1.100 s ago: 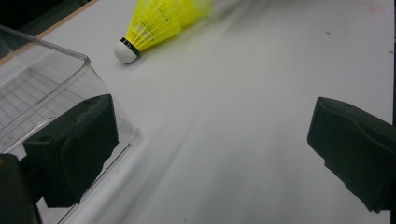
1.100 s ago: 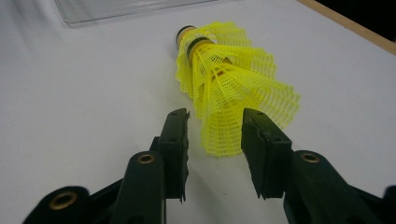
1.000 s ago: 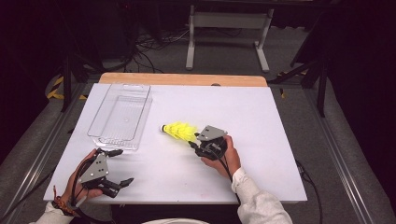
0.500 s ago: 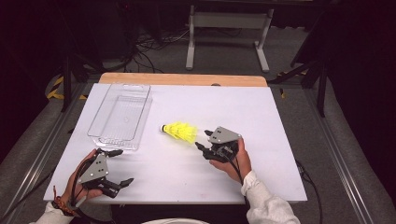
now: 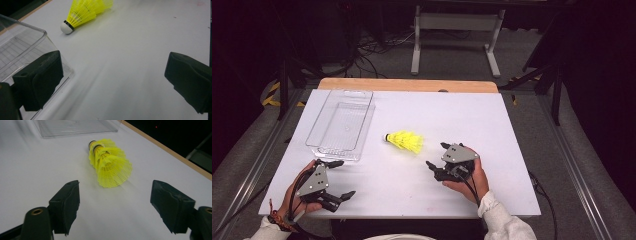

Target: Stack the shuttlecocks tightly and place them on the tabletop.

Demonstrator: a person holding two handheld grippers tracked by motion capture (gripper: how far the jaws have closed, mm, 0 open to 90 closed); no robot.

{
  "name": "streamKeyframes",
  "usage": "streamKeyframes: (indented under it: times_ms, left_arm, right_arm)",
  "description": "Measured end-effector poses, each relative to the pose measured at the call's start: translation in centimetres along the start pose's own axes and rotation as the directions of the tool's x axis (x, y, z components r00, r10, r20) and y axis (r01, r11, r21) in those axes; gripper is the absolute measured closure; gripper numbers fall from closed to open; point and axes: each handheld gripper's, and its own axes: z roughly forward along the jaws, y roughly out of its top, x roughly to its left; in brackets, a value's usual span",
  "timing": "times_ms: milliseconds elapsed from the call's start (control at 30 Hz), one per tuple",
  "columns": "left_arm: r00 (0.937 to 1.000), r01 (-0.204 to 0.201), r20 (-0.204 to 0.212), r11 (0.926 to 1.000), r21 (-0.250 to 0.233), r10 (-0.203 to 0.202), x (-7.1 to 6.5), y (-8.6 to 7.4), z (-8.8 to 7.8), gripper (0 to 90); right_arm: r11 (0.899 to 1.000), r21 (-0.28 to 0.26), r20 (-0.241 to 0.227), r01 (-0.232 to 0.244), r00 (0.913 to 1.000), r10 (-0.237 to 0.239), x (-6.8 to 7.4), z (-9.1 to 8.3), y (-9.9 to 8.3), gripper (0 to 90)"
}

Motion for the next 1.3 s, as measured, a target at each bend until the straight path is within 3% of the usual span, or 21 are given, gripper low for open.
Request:
streamKeyframes:
  times_ms: [233, 567, 600, 1300]
  left_arm:
    - [1.0, 0.003, -0.002, 1.0, -0.001, -0.003, 0.0, 0.0, 0.0, 3.0]
    - [1.0, 0.003, -0.003, 1.0, -0.004, -0.003, 0.0, 0.0, 0.0, 3.0]
    - [1.0, 0.006, -0.003, 1.0, -0.004, -0.006, 0.0, 0.0, 0.0, 3.0]
    - [1.0, 0.002, -0.01, 1.0, 0.004, -0.002, 0.0, 0.0, 0.1, 3.0]
  right_arm:
    - [1.0, -0.007, 0.009, 0.012, 0.9999, -0.012, 0.8, -0.1, -0.5, 17.2]
    - [0.999, 0.021, -0.026, 0.025, 0.9994, -0.024, 2.4, 1.6, -0.8, 7.8]
    - [1.0, 0.016, -0.047, 0.019, 0.9987, -0.018, 2.6, 1.8, -0.8, 6.3]
    - [0.999, 0.049, -0.046, 0.004, 0.9989, -0.002, 3.7, 4.0, -0.2, 8.0]
